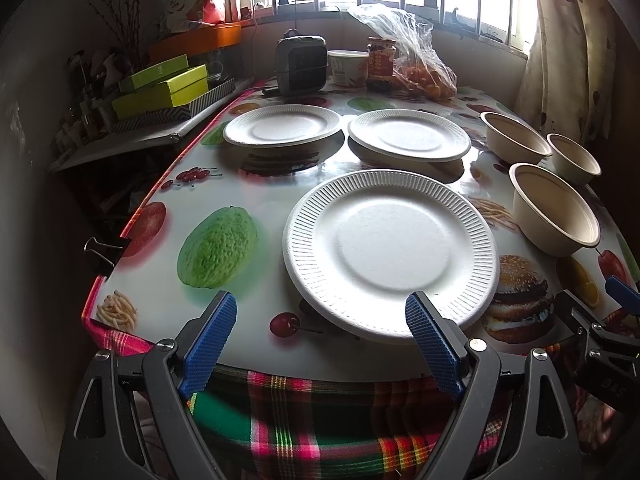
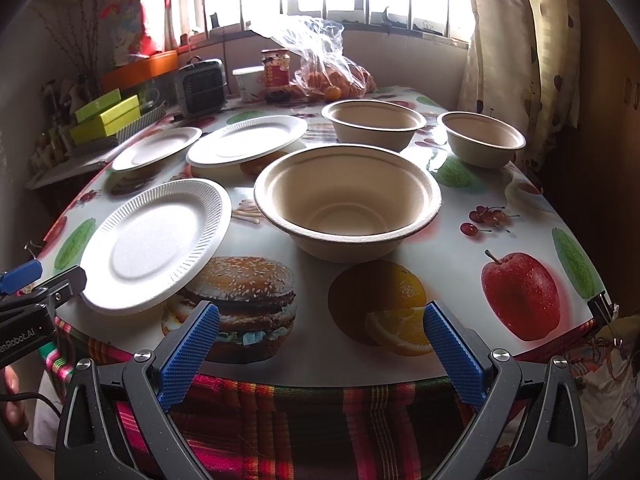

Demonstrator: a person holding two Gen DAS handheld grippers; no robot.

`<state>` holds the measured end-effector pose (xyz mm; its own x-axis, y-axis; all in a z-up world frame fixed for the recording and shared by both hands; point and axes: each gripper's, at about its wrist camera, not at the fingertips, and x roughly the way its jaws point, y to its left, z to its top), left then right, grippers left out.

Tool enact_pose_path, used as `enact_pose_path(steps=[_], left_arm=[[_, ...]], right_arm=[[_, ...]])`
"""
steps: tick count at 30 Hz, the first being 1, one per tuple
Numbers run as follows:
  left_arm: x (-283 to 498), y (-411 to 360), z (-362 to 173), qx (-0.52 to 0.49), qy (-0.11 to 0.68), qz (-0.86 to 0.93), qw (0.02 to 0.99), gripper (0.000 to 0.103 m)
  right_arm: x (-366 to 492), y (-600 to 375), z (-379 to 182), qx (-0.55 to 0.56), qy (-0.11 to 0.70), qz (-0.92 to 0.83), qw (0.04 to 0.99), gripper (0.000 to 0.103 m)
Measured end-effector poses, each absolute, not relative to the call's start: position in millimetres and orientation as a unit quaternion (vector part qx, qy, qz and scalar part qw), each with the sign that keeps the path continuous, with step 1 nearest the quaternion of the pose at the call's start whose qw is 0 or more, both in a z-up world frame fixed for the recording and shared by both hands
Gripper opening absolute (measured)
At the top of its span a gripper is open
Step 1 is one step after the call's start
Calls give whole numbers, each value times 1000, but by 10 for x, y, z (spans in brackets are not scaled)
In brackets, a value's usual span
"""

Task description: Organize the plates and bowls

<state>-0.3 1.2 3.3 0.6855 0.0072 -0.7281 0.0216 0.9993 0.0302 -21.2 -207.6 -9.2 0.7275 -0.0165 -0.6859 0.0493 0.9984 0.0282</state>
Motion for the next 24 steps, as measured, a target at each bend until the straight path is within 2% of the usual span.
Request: enact_pose_path(steps=[24], left_arm=[[3, 27, 33, 15, 399, -5, 917, 87]], right_arm=[[-206, -2087, -85, 22, 368, -19, 929, 103]])
